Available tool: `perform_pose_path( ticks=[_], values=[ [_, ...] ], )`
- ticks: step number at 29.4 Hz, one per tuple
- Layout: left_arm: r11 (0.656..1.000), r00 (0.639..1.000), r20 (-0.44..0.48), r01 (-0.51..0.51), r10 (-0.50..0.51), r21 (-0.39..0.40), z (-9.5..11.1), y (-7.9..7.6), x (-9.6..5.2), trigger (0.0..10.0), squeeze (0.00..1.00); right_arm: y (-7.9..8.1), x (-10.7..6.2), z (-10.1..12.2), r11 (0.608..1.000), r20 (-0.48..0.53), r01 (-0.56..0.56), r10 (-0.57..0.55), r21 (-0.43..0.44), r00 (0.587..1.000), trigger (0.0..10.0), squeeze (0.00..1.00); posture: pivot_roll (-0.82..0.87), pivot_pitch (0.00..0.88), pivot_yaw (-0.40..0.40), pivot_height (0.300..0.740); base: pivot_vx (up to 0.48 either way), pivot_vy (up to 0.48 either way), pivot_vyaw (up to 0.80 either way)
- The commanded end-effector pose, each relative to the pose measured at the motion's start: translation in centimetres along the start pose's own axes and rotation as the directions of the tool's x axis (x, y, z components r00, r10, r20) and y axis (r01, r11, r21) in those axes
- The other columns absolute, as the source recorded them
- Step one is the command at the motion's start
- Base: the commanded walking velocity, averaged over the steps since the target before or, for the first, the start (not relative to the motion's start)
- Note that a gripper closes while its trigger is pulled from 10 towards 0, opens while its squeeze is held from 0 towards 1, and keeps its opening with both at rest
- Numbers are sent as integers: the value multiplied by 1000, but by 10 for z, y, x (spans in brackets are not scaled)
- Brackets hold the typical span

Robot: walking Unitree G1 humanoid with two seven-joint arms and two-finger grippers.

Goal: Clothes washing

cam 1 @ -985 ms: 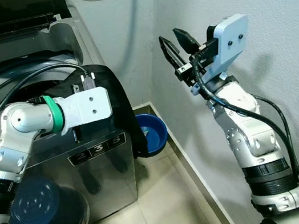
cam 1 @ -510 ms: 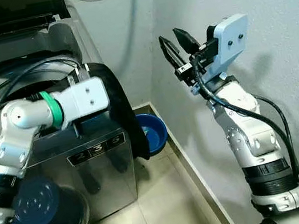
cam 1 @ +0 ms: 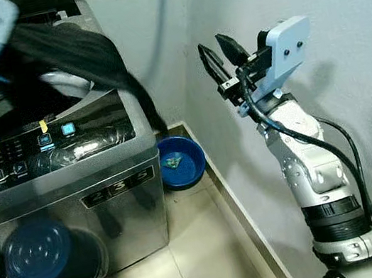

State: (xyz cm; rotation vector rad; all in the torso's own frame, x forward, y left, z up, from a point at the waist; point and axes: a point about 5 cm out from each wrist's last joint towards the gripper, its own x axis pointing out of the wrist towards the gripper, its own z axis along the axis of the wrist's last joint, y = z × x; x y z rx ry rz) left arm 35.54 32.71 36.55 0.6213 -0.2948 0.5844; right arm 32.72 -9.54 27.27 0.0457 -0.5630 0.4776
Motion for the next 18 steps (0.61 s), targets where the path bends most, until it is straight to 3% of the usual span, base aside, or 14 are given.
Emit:
perform_pose_path(
  ticks=[1, 2, 4, 5, 7, 8, 9, 10, 11, 14, 16, 17, 18],
  values=[
    [978, 980, -45, -196, 193, -65, -4, 36, 3, 10000, 0, -3, -3, 0, 1000, -3, 11, -11, -15, 1000, 10000, 0, 15, 98, -39, 740, 0, 0, 0],
    [934, 939, -88, -341, 333, -108, -12, 59, 0, 10000, 0, -3, -3, 0, 1000, -4, 11, -11, -15, 1000, 10000, 0, 16, 100, -39, 740, 0, 0, 0],
    [934, 939, -88, -341, 333, -108, -12, 59, 0, 10000, 0, -3, -3, 0, 1000, -4, 11, -11, -15, 1000, 10000, 0, 16, 100, -39, 740, 0, 0, 0],
    [878, 886, -124, -461, 447, -126, -19, 74, -4, 10000, 0, -3, -3, 0, 1000, -4, 12, -12, -15, 1000, 10000, 0, 16, 101, -38, 740, 0, 0, 0],
    [878, 886, -124, -461, 447, -126, -19, 74, -4, 10000, 0, -3, -3, 0, 1000, -4, 12, -12, -15, 1000, 10000, 0, 16, 101, -38, 740, 0, 0, 0],
    [826, 834, -162, -548, 528, -134, -27, 84, -9, 10000, 0, -3, -3, 0, 1000, -4, 12, -12, -14, 1000, 10000, 0, 18, 103, -38, 740, 0, 0, 0],
    [826, 834, -162, -548, 528, -134, -27, 84, -9, 10000, 0, -3, -3, 0, 1000, -4, 12, -12, -14, 1000, 10000, 0, 18, 103, -38, 740, 0, 0, 0],
    [775, 783, -216, -616, 584, -139, -37, 90, -15, 10000, 0, -2, -3, 0, 1000, -5, 11, -11, -12, 1000, 10000, 0, 19, 105, -36, 740, 0, 0, 0],
    [775, 783, -216, -616, 584, -139, -37, 90, -15, 10000, 0, -2, -3, 0, 1000, -5, 11, -11, -12, 1000, 10000, 0, 19, 105, -36, 740, 0, 0, 0],
    [664, 654, -394, -736, 646, -132, -69, 91, -32, 10000, 0, -1, -4, -1, 1000, -8, 12, -12, -8, 1000, 10000, 0, 20, 108, -35, 740, 0, 0, 0],
    [658, 638, -435, -742, 636, -126, -77, 89, -34, 10000, 0, -1, -4, -1, 1000, -8, 12, -12, -8, 1000, 10000, 0, 19, 109, -35, 740, 0, 0, 0],
    [695, 670, -452, -705, 589, -139, -83, 83, -33, 10000, 0, -1, -4, -2, 1000, -9, 11, -11, -8, 1000, 10000, 0, 22, 109, -37, 740, 0, 0, 0],
    [695, 670, -452, -705, 589, -139, -83, 83, -33, 10000, 0, -1, -4, -2, 1000, -9, 11, -11, -8, 1000, 10000, 0, 22, 109, -37, 740, 0, 0, 0]
  ],
)
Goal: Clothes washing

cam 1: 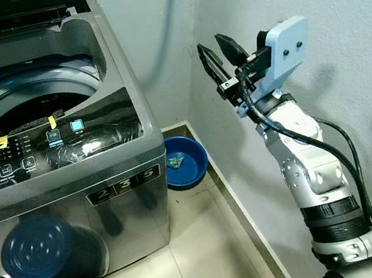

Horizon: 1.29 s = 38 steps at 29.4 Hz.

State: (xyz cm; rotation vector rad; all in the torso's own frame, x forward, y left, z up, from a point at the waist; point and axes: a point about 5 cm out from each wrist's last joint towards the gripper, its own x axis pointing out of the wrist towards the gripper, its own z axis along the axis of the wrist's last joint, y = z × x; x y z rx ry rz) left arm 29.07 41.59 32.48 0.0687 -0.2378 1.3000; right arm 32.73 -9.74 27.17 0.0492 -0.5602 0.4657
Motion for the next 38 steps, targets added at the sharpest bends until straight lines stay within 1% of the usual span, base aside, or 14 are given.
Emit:
perform_pose_path(
  ticks=[1, 4, 10, 11, 12, 13, 17, 19, 25, 26, 27, 28, 30, 38],
  values=[
    [989, 989, -40, 146, -144, 35, -8, -16, -5, 10000, 0, 1, -3, -1, 1000, -8, -3, 3, -7, 1000, 10000, 0, 25, 110, -38, 740, 0, 0, 0],
    [962, 963, -48, 266, -263, 55, -10, -34, -14, 10000, 0, 1, -3, -1, 1000, -9, -3, 3, -7, 1000, 10000, 0, 27, 113, -36, 740, 0, 0, 0],
    [815, 818, -40, 575, -574, 71, -2, -80, -51, 10000, 0, 2, -3, -1, 1000, -7, 0, 0, -5, 1000, 10000, 0, 23, 116, -30, 740, 0, 0, 0],
    [789, 792, -14, 609, -610, 79, 4, -85, -57, 10000, 208, 2, -4, -1, 1000, -8, 2, -2, -5, 1000, 10000, 0, 22, 119, -28, 740, 0, 0, 0],
    [775, 778, 7, 626, -629, 86, 8, -87, -60, 10000, 208, 2, -4, -2, 1000, -9, 3, -3, -5, 1000, 10000, 0, 22, 119, -27, 740, 0, 0, 0],
    [749, 749, 49, 655, -661, 102, 13, -90, -65, 10000, 1000, 2, -5, -2, 1000, -10, 4, -4, -4, 1000, 10000, 0, 21, 121, -25, 740, 0, 0, 0],
    [671, 651, 162, 724, -741, 160, 24, -96, -78, 10000, 1000, 2, -5, -2, 1000, -12, 6, -6, -4, 1000, 10000, 0, 21, 121, -25, 740, 0, 0, 0],
    [598, 539, 272, 764, -797, 242, 33, -100, -96, 10000, 1000, 2, -6, -2, 1000, -12, 6, -6, -4, 1000, 10000, 0, 21, 122, -26, 740, 0, 0, 0],
    [667, 533, 423, 686, -733, 291, 49, -96, -114, 10000, 1000, 3, -6, -2, 1000, -11, 4, -4, -3, 1000, 10000, 0, 24, 120, -24, 740, 0, 0, 0],
    [680, 525, 461, 676, -715, 284, 54, -94, -119, 10000, 227, 3, -6, -2, 1000, -10, 4, -4, -2, 1000, 10000, 0, 30, 122, -21, 740, 0, 0, 0],
    [680, 525, 461, 676, -715, 284, 54, -94, -119, 10000, 227, 3, -6, -2, 1000, -10, 4, -4, -2, 1000, 10000, 0, 30, 122, -21, 740, 0, 0, 0],
    [660, 465, 518, 690, -718, 296, 60, -94, -131, 10000, 0, 4, -6, -3, 1000, -10, 3, -3, 1, 1000, 10000, 0, 31, 121, -19, 740, 0, 0, 0],
    [559, 299, 589, 763, -751, 325, 66, -94, -160, 10000, 0, 5, -7, -3, 1000, -10, 1, -1, 5, 1000, 10000, 0, 33, 121, -21, 740, 0, 0, 0],
    [349, 84, 603, 874, -794, 337, 63, -100, -219, 10000, 0, 4, -7, -3, 1000, -12, -2, 2, 6, 1000, 10000, 0, 32, 126, -36, 740, 0, 0, 0]
  ],
)
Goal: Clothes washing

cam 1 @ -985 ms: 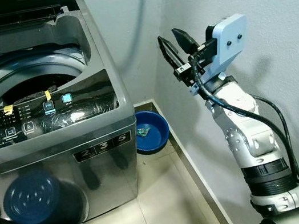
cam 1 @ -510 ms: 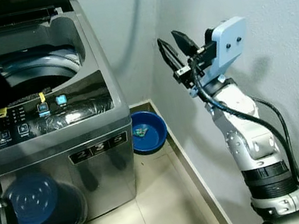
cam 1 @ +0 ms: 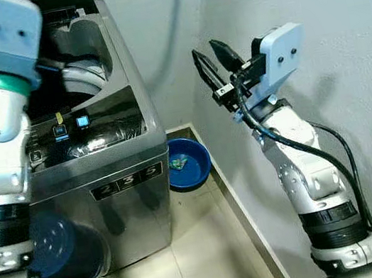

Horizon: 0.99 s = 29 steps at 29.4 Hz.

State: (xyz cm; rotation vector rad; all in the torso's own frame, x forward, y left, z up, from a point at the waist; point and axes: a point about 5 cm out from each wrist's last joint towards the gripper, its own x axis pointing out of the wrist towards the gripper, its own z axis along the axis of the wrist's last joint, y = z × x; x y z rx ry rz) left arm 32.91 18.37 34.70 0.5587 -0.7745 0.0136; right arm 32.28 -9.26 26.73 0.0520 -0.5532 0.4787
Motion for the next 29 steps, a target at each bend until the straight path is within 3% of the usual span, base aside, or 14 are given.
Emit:
perform_pose_path(
  ticks=[1, 4, 7, 10, 16, 19, 21, 22, 24, 25, 26, 27, 28, 29],
  values=[
    [998, 997, 46, 57, -55, -39, 12, -16, -3, 10000, 0, -2, -4, -1, 1000, -7, 8, -8, -2, 1000, 10000, 0, 32, 126, -36, 740, 0, 0, 0],
    [995, 997, 44, 73, -71, -61, 13, -21, -5, 10000, 0, -2, -4, 0, 1000, -7, 7, -7, -2, 1000, 10000, 0, 31, 127, -36, 740, 0, 0, 0],
    [973, 995, -9, 93, -97, -210, 12, -38, -16, 10000, 0, -2, -4, 1, 1000, -5, 7, -7, -5, 1000, 10000, 0, 27, 126, -36, 740, 0, 0, 0],
    [959, 995, -61, 57, -77, -279, 8, -39, -21, 10000, 0, -3, -4, 2, 1000, 1, 16, -16, -11, 1000, 10000, 0, 27, 125, -33, 740, 0, 0, 0],
    [961, 994, -97, 11, -40, -278, 4, -31, -25, 10000, 0, -6, -4, 4, 999, 7, 31, -31, -16, 999, 10000, 0, 30, 121, -36, 740, 0, 0, 0],
    [970, 985, -163, -97, 61, -224, -5, -13, -24, 10000, 0, -5, -2, 3, 1000, 8, 25, -25, -14, 1000, 10000, 0, 45, 119, -41, 740, 0, 0, 0],
    [918, 874, -366, -381, 319, -110, -36, 34, -27, 10000, 0, -2, 0, 2, 1000, 9, 13, -13, -6, 1000, 10000, 0, 52, 120, -47, 740, 0, 0, 0],
    [918, 874, -366, -381, 319, -110, -36, 34, -27, 10000, 0, -2, 0, 2, 1000, 9, 13, -13, -6, 1000, 10000, 0, 52, 120, -47, 740, 0, 0, 0],
    [857, 761, -449, -515, 468, 21, -52, 68, -34, 10000, 0, 0, 2, 2, 1000, 7, 7, -7, -4, 1000, 10000, 0, 51, 120, -47, 740, 0, 0, 0],
    [857, 761, -449, -515, 468, 21, -52, 68, -34, 10000, 0, 0, 2, 2, 1000, 7, 7, -7, -4, 1000, 10000, 0, 51, 120, -47, 740, 0, 0, 0],
    [824, 711, -478, -564, 515, 48, -57, 80, -38, 10000, 0, -1, 2, 1, 1000, 6, 8, -8, -5, 1000, 10000, 0, 52, 120, -44, 740, 0, 0, 0],
    [824, 711, -478, -564, 515, 48, -57, 80, -38, 10000, 0, -1, 2, 1, 1000, 6, 8, -8, -5, 1000, 10000, 0, 52, 120, -44, 740, 0, 0, 0],
    [763, 608, -555, -642, 567, 76, -69, 97, -46, 10000, 1000, -2, 1, 1, 1000, 5, 12, -12, -6, 1000, 10000, 0, 50, 121, -44, 740, 0, 0, 0],
    [763, 608, -555, -642, 567, 76, -69, 97, -46, 10000, 1000, -2, 1, 1, 1000, 5, 12, -12, -6, 1000, 10000, 0, 50, 121, -44, 740, 0, 0, 0]
  ],
)
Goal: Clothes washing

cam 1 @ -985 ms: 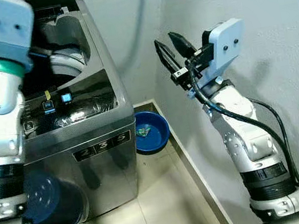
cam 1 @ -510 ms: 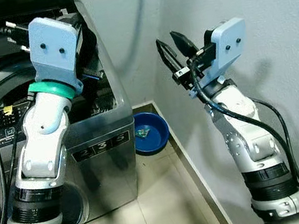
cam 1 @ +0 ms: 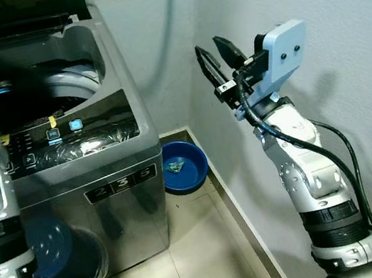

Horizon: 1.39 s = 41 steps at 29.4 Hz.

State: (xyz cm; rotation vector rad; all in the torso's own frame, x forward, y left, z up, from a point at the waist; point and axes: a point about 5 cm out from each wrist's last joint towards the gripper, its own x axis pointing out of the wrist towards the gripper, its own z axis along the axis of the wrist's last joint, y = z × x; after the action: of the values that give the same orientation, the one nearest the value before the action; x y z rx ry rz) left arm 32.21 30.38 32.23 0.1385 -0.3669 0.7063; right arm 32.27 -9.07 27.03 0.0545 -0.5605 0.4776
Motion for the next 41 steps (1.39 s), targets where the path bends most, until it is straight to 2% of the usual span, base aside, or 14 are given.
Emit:
perform_pose_path(
  ticks=[1, 2, 5, 12, 17, 18, 19, 20, 21, 24, 26, 29, 35, 41],
  values=[
    [999, 999, -24, -33, 33, -12, -1, 4, 2, 10000, 1000, -3, -1, -1, 1000, -3, 11, -11, -6, 1000, 10000, 0, 50, 121, -44, 740, 0, 0, 0],
    [996, 992, -105, -81, 76, -39, -11, 16, 10, 10000, 1000, -3, -2, -1, 1000, -4, 15, -15, -7, 1000, 10000, 0, 49, 122, -41, 740, 0, 0, 0],
    [1000, 989, -147, 21, -24, -22, -15, 15, 14, 10000, 1000, -4, -3, -1, 1000, -5, 19, -19, -8, 1000, 10000, 0, 46, 126, -38, 740, 0, 0, 0],
    [974, 976, -48, 214, -212, 67, -2, -12, 1, 10000, 1000, -3, -4, -1, 1000, -8, 25, -25, -6, 1000, 10000, 0, 47, 135, -34, 740, 0, 0, 0],
    [961, 965, -10, 263, -263, 85, 1, -22, -4, 10000, 1000, -2, -5, -2, 1000, -9, 26, -26, -3, 1000, 10000, 0, 45, 137, -32, 740, 0, 0, 0],
    [955, 958, 4, 287, -288, 80, 2, -29, -7, 10000, 753, -2, -5, -2, 1000, -9, 27, -27, -2, 1000, 10000, 0, 44, 135, -27, 740, 0, 0, 0],
    [955, 958, 4, 287, -288, 80, 2, -29, -7, 10000, 753, -2, -5, -2, 1000, -9, 27, -27, -2, 1000, 10000, 0, 44, 135, -27, 740, 0, 0, 0],
    [941, 943, 36, 328, -332, 86, 3, -36, -14, 10000, 0, -2, -6, -3, 1000, -10, 28, -28, -3, 1000, 10000, 0, 38, 131, -19, 740, 0, 0, 0],
    [921, 920, 76, 376, -384, 99, 5, -45, -24, 10000, 0, -1, -7, -3, 999, -10, 32, -32, -5, 999, 10000, 0, 36, 129, -11, 740, 0, 0, 0],
    [921, 920, 76, 376, -384, 99, 5, -45, -24, 10000, 0, -1, -7, -3, 999, -10, 32, -32, -5, 999, 10000, 0, 36, 129, -11, 740, 0, 0, 0],
    [878, 870, 125, 464, -476, 115, 5, -58, -45, 10000, 0, -1, -9, -2, 999, -7, 39, -39, -16, 999, 10000, 0, 28, 127, 3, 740, 0, 0, 0],
    [869, 858, 137, 484, -495, 104, 5, -61, -56, 10000, 0, -3, -10, -2, 999, -5, 46, -46, -23, 999, 10000, 0, 24, 124, 18, 740, 0, 0, 0],
    [872, 862, 141, 472, -488, 133, 15, -44, -92, 10000, 0, -9, -15, 0, 997, -6, 63, -63, -45, 998, 10000, 0, 21, 114, 32, 740, 0, 0, 0],
    [868, 863, 140, 456, -485, 197, 23, -23, -97, 10000, 0, -10, -12, 0, 997, -5, 54, -54, -50, 999, 10000, 0, 35, 108, 20, 740, 0, 0, 0]
  ],
)
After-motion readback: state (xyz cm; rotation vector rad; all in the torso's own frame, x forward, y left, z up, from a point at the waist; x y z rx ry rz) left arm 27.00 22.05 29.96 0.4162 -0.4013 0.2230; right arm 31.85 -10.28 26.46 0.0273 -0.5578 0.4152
